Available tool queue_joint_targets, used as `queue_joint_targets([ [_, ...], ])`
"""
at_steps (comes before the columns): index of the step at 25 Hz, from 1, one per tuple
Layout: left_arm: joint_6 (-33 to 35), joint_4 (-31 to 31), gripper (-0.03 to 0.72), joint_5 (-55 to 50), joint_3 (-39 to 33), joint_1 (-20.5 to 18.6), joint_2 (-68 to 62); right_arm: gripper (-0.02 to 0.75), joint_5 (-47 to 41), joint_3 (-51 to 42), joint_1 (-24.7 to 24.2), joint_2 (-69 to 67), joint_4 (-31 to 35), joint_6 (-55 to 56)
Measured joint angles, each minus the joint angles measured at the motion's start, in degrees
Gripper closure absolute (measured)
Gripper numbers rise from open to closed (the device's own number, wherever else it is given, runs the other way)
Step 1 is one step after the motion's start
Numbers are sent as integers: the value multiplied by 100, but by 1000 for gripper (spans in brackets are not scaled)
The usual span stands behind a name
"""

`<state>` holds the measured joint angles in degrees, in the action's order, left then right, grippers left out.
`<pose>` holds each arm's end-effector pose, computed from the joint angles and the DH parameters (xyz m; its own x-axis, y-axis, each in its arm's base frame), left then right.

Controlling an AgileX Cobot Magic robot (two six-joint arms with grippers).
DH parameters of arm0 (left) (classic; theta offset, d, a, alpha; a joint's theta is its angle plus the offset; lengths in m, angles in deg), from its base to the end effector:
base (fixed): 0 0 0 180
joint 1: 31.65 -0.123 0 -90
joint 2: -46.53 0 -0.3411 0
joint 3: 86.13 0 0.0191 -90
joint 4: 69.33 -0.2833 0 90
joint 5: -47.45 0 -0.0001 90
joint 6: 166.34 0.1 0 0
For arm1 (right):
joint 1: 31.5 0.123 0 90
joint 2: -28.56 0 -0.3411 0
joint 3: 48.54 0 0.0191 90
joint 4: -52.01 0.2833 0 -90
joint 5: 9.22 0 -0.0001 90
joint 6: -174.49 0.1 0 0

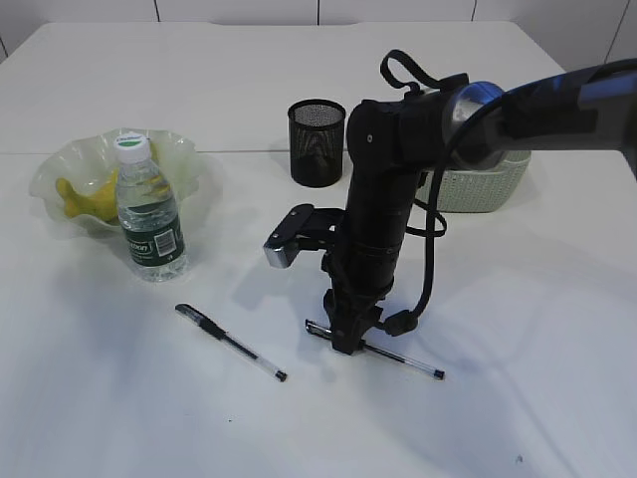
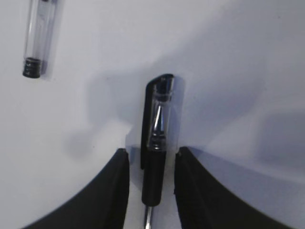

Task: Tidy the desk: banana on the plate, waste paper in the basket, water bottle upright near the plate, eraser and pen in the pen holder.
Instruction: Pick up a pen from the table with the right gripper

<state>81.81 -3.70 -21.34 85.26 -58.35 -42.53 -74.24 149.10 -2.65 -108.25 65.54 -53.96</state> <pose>0.3136 0.0627 0.4022 -0.5316 0.0240 -0.8467 0.5358 0.7837 -0.3142 0.4270 0.2595 0.1375 -0.3314 -0.9384 -0.0976 -0.9306 0.3080 0.1978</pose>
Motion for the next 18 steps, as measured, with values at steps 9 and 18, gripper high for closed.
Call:
queue_joint_targets([
  [9, -11, 0, 473, 0, 0, 0, 0, 492, -115, 12, 0, 3, 0, 14],
  [18, -23, -2, 473, 0, 0, 0, 0, 493, -309, 12, 0, -11, 32, 129],
])
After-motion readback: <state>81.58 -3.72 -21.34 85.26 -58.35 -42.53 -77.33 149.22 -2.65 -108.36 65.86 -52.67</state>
